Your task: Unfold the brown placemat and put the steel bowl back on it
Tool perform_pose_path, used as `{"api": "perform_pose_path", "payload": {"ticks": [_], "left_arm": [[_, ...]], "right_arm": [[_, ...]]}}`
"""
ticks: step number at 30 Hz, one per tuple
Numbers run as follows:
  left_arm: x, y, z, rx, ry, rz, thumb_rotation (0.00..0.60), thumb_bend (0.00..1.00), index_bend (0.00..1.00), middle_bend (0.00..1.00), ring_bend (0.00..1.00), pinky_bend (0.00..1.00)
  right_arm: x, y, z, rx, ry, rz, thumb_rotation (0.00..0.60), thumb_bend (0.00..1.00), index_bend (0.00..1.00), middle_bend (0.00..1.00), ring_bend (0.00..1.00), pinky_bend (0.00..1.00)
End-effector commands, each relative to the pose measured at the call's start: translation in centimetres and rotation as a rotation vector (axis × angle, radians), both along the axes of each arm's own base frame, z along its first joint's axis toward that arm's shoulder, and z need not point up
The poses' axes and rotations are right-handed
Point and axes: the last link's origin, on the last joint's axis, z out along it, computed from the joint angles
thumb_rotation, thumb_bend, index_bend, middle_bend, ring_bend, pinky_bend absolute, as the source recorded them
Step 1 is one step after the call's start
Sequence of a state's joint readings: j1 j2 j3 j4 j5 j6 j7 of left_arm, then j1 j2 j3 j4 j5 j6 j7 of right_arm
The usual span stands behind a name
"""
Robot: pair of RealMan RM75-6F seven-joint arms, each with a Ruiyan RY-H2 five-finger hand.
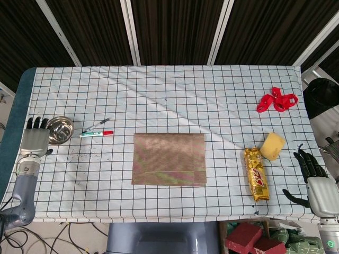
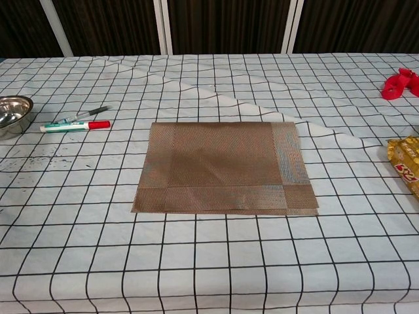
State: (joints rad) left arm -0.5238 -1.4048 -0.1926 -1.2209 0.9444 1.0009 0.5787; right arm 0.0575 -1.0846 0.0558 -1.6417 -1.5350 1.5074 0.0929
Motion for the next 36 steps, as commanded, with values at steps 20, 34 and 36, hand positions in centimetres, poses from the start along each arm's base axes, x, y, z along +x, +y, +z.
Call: {"api": "perform_pose_path", "payload": {"ticks": [20, 34, 36], "left_arm": [[13.2, -6.6, -8.0, -0.317, -0.153, -0.519, 0.600, 0.23, 0.53, 0.17, 0.01, 0.05], [15.8, -9.8, -13.8, -0.486, -0.114, -0.580, 0.600, 0.24, 0.48, 0.17, 0.01, 0.05], [16.0, -10.0, -14.2, -0.499, -0.111, -0.582, 0.600, 0.26, 0.48, 0.17, 0.01, 0.05]], "right_arm": [[0.0, 0.0, -0.1, 0.007, -0.001, 0.001, 0.600, 0.13, 0.00, 0.00, 0.00, 0.17], [0.0, 0.0, 0.0, 0.016, -0.013, 0.002, 0.600, 0.13, 0.00, 0.00, 0.00, 0.17], [0.0, 0.0, 0.0, 0.017, -0.014, 0.002, 0.600, 0.13, 0.00, 0.00, 0.00, 0.17]]}}
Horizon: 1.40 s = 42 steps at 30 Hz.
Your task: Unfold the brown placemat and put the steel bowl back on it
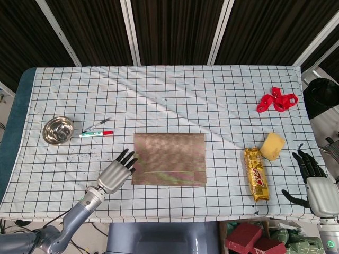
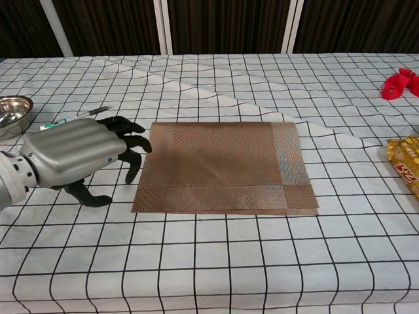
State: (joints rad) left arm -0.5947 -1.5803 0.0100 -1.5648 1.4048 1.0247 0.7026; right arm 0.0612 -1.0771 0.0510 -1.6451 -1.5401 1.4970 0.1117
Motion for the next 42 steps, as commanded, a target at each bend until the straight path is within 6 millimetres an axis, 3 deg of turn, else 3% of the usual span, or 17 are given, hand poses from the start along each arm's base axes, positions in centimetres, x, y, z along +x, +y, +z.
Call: {"api": "perform_pose_path", "payload": {"ticks": [1, 18, 42], "left_arm": [[0.3, -0.3, -0.5, -0.015, 0.005, -0.004, 0.600, 0.28, 0.48, 0.17, 0.01, 0.05], [1.0, 0.0, -2.4, -0.022, 0.008, 0.017, 0.600, 0.31, 0.48, 0.17, 0.01, 0.05], [0.9, 0.1, -3.3, -0.026, 0.007, 0.021, 0.600, 0.38, 0.50, 0.20, 0.02, 0.05]], "right_arm": [[0.0, 0.0, 0.0, 0.001, -0.001, 0.000, 0.600, 0.13, 0.00, 0.00, 0.00, 0.17], [0.0, 0.0, 0.0, 0.003, -0.009, -0.004, 0.600, 0.13, 0.00, 0.00, 0.00, 0.17], [0.0, 0.0, 0.0, 0.007, -0.015, -0.008, 0.600, 0.13, 0.00, 0.00, 0.00, 0.17]]}}
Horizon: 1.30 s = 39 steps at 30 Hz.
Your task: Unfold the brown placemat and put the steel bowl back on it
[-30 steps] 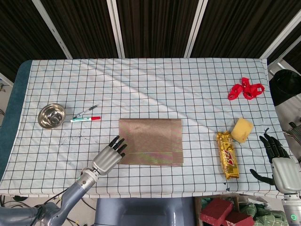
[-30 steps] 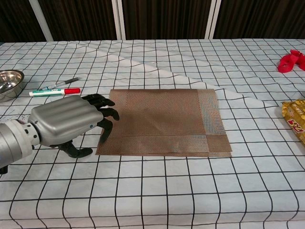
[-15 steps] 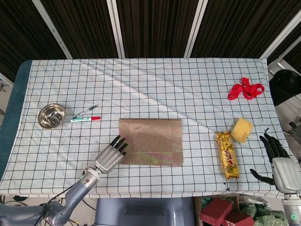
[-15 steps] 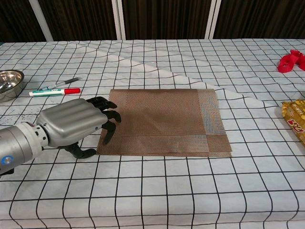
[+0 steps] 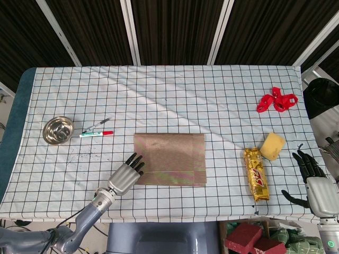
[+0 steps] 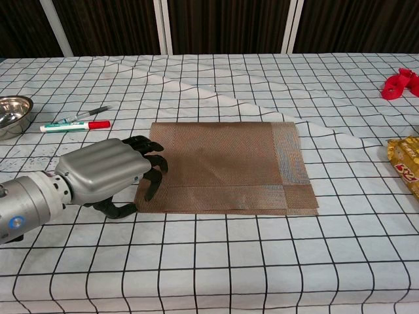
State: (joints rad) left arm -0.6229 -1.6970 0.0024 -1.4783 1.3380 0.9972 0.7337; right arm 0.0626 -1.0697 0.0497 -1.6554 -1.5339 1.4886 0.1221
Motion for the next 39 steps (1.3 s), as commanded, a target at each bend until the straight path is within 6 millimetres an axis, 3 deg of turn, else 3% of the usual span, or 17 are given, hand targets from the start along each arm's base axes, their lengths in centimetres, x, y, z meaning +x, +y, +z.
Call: {"api": "perform_pose_path", "payload": {"ticks": [1, 12, 28, 35, 39], "left_arm": [[0.0, 0.0, 0.0, 0.000, 0.000, 0.000, 0.600, 0.38, 0.50, 0.20, 0.02, 0.05], [-0.1, 0.0, -0.3, -0.003, 0.002, 0.002, 0.600, 0.47, 0.54, 0.21, 0.02, 0.05], [-0.6, 0.0, 0.3, 0.011, 0.006, 0.003, 0.600, 0.47, 0.56, 0.23, 0.02, 0.05], [-1.3, -0.5, 2.0, 0.029, -0.002, 0.010, 0.600, 0.47, 0.56, 0.23, 0.02, 0.05], [-2.4, -1.4, 3.9, 0.043, -0.002, 0.028, 0.600, 0.47, 0.56, 0.23, 0.02, 0.05]], "right_arm": [[0.0, 0.0, 0.0, 0.001, -0.002, -0.001, 0.600, 0.13, 0.00, 0.00, 0.00, 0.17], [0.0, 0.0, 0.0, 0.009, -0.008, -0.004, 0.600, 0.13, 0.00, 0.00, 0.00, 0.17], [0.1, 0.1, 0.0, 0.013, -0.011, -0.001, 0.600, 0.13, 0.00, 0.00, 0.00, 0.17], [0.1, 0.1, 0.0, 0.012, -0.014, -0.002, 0.600, 0.13, 0.00, 0.00, 0.00, 0.17], [0.1, 0.1, 0.0, 0.012, -0.014, -0.002, 0.600, 0.13, 0.00, 0.00, 0.00, 0.17]]}}
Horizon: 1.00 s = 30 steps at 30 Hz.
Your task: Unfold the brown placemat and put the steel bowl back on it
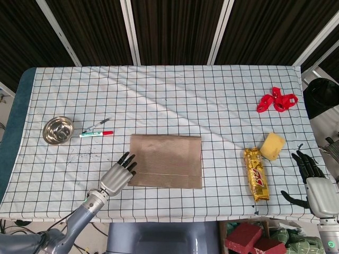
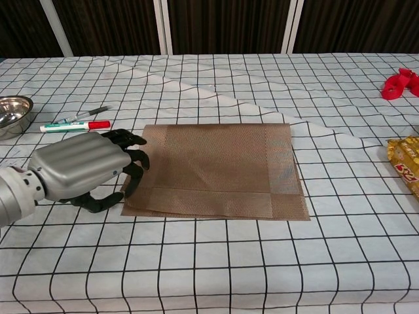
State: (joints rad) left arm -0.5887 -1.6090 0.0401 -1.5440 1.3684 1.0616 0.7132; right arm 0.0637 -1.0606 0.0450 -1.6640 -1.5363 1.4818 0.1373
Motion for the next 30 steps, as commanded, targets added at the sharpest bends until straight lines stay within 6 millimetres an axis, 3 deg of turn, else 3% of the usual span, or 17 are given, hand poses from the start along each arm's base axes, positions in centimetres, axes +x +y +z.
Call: {"api": "perform_pose_path", "payload": {"ticks": [1, 11, 19, 23, 30], "left_arm": [[-1.0, -0.9, 1.7, 0.010, 0.000, 0.017, 0.600, 0.47, 0.56, 0.23, 0.02, 0.05], [-3.9, -4.9, 5.3, -0.030, 0.023, 0.044, 0.600, 0.47, 0.56, 0.23, 0.02, 0.05], [-4.7, -8.1, 7.4, -0.066, -0.002, 0.056, 0.600, 0.47, 0.56, 0.22, 0.02, 0.05], [-3.6, -7.3, 8.4, -0.026, -0.064, 0.060, 0.600, 0.47, 0.56, 0.23, 0.02, 0.05], [-0.3, -2.6, 10.3, 0.100, -0.306, 0.170, 0.600, 0.47, 0.56, 0.24, 0.02, 0.05]], "right_arm": [[0.0, 0.0, 0.0, 0.000, 0.001, 0.000, 0.600, 0.13, 0.00, 0.00, 0.00, 0.17], [0.0, 0.0, 0.0, -0.002, -0.001, -0.001, 0.600, 0.13, 0.00, 0.00, 0.00, 0.17], [0.0, 0.0, 0.0, -0.003, 0.000, -0.003, 0.600, 0.13, 0.00, 0.00, 0.00, 0.17], [0.0, 0.0, 0.0, -0.003, -0.001, -0.003, 0.600, 0.13, 0.00, 0.00, 0.00, 0.17], [0.0, 0.0, 0.0, -0.003, -0.004, -0.002, 0.600, 0.13, 0.00, 0.00, 0.00, 0.17]]}}
